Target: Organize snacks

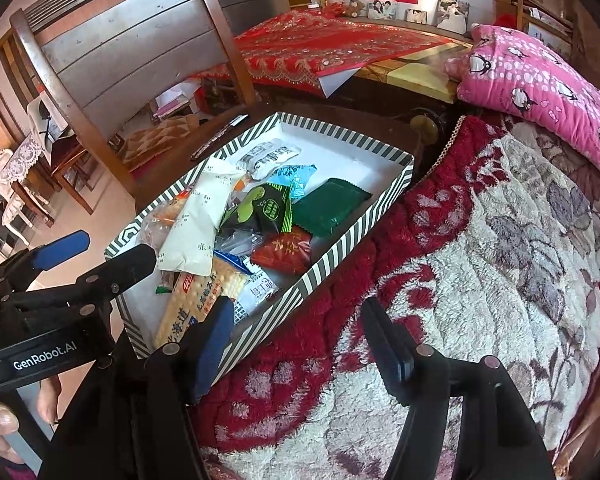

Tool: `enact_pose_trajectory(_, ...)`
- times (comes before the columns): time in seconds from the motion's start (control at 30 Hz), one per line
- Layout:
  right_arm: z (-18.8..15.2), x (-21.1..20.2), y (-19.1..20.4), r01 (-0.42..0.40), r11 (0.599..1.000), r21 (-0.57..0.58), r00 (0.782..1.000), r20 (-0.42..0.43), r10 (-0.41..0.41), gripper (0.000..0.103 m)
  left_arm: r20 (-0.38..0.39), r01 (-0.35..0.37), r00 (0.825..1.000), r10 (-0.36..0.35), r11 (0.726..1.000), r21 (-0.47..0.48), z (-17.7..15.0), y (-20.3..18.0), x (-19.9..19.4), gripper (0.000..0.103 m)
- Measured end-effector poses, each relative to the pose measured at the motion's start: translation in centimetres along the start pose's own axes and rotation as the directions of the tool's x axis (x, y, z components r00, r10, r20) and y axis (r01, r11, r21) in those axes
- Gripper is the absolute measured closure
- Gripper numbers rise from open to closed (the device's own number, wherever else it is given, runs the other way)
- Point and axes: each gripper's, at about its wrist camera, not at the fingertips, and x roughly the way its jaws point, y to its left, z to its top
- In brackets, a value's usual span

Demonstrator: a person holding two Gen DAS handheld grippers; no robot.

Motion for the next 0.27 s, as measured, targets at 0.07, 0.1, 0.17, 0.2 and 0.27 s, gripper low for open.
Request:
enact_pose_trajectory(0.07, 0.00, 0.08, -0.01, -0.001, 1.000, 0.000, 1.000, -0.004, 0.001, 0.033, 0.004, -0.003, 1.000, 0.003, 1.000, -0.001, -0.06, -0.04, -0.04, 0.008)
enact_pose_trajectory(0.1, 0.01, 0.08, -0.02, -0.002, 1.000, 0.000, 1.000, -0.005, 0.002, 0.033, 0.007, -0.005, 1.000, 0.005, 1.000, 0.003, -0.07, -0.08, -0.04, 0.008)
enact_pose_trajectory(0.17, 0.00, 0.10, 0.02, 0.001, 1.000, -0.003, 1.000, -0.003, -0.001, 0.033, 0.019, -0.013, 1.000, 0.012, 1.000, 0.011, -0.10, -0.17, -0.15, 0.008)
enact_pose_trajectory(0.2, 0.00, 0.11, 0.03, 0.001, 1.000, -0.004, 1.000, -0.004, -0.001, 0.033, 0.021, -0.013, 1.000, 0.013, 1.000, 0.013, -0.10, -0.13, -0.15, 0.008)
enact_pose_trajectory(0.27, 0.00, 0.06, 0.02, 0.000, 1.000, -0.001, 1.000, -0.001, 0.000, 0.033, 0.020, -0.007, 1.000, 0.007, 1.000, 0.012, -0.02, -0.12, -0.19, 0.008)
